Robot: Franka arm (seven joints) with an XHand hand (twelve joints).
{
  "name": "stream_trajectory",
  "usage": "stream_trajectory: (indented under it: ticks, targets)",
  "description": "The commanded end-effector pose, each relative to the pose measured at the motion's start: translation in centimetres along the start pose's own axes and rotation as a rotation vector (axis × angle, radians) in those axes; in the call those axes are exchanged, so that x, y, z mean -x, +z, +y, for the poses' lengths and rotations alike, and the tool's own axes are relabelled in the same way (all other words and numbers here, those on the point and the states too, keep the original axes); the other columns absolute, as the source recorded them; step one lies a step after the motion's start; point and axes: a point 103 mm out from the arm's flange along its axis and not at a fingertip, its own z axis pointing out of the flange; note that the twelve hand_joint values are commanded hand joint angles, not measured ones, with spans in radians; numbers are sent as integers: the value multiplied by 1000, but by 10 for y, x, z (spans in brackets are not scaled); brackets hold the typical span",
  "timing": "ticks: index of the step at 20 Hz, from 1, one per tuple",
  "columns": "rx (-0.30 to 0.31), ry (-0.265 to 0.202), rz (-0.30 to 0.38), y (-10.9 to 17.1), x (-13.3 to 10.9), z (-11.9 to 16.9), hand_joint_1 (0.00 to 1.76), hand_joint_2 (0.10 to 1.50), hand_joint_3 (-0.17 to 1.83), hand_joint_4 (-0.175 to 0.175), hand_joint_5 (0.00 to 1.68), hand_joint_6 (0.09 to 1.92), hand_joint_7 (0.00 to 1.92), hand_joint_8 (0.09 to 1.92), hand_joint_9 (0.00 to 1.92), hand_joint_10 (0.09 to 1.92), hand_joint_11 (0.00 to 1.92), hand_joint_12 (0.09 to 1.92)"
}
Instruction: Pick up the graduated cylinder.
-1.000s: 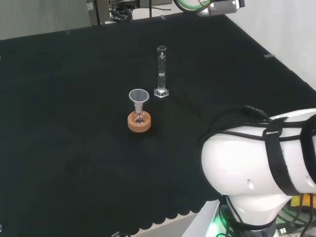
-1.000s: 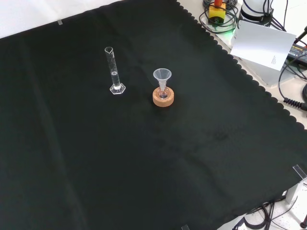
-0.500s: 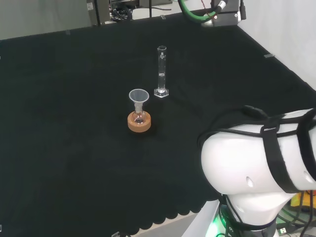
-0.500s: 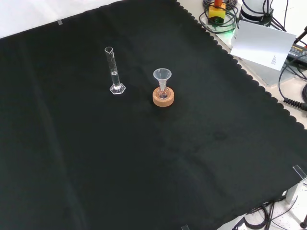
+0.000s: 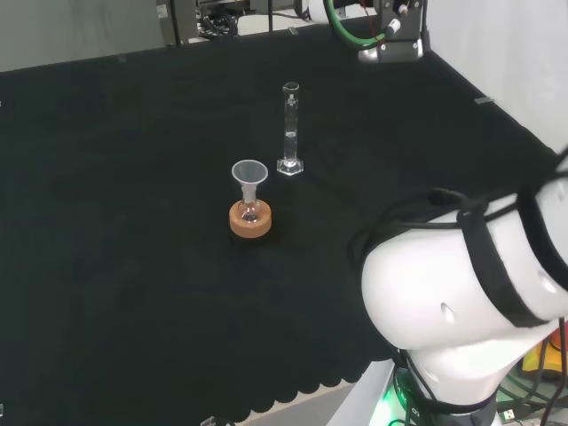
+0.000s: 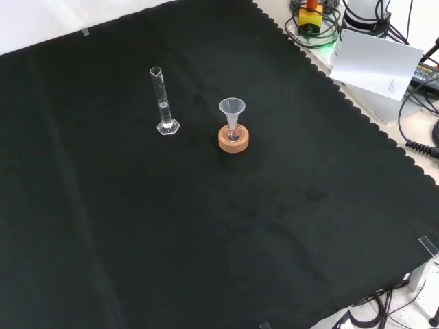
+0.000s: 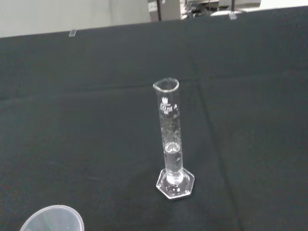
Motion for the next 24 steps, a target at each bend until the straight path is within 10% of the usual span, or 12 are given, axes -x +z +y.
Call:
stream_trajectory:
  ticks: [1, 24]
  targets:
    - [56, -81, 97, 59, 28, 77, 189, 1156, 312, -10, 308, 87, 113, 549, 344, 643, 123, 1384]
    - [73, -114, 340, 147, 75, 109, 382, 1022, 275, -12, 341, 87, 226, 612, 500, 629, 187, 1387]
